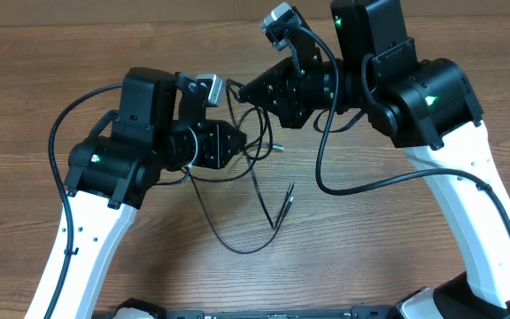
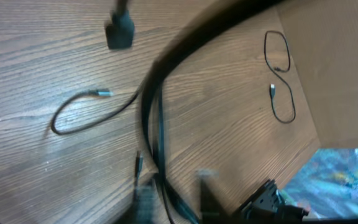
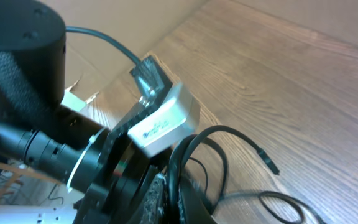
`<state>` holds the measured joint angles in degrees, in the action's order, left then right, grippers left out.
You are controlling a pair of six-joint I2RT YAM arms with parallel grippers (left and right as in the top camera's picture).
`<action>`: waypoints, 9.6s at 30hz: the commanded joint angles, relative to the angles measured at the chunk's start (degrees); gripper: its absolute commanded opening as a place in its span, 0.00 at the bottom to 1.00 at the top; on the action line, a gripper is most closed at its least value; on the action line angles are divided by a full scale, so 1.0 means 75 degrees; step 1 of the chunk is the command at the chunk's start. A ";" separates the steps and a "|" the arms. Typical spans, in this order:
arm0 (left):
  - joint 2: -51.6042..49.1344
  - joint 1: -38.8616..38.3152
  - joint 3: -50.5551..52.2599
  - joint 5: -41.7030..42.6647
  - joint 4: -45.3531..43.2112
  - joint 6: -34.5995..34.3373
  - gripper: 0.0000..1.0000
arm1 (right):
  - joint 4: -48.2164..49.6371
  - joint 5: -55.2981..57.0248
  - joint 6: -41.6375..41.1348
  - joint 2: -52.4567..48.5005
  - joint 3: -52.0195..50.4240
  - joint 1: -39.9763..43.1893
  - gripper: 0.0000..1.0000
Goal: Untangle cables
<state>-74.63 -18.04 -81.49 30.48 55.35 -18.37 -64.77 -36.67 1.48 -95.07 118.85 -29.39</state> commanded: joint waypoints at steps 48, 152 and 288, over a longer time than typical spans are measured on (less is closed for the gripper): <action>-0.0347 -0.0114 0.0017 -0.0740 0.0356 0.0160 0.39 | -0.0230 0.0498 -0.0629 0.0201 0.0192 -0.0032 0.04; 0.0309 0.0251 0.1661 0.0233 -0.0647 0.5415 0.07 | -0.2069 -0.1411 0.0813 0.0204 0.0195 0.0568 0.04; -0.0551 0.3372 -0.3104 -0.1070 0.0122 -0.3273 0.04 | 0.2987 -0.1865 0.2914 -0.3159 0.0149 -0.1090 1.00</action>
<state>-78.94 6.90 -102.80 20.56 56.23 -38.13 -43.51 -49.74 23.99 -119.52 118.87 -36.86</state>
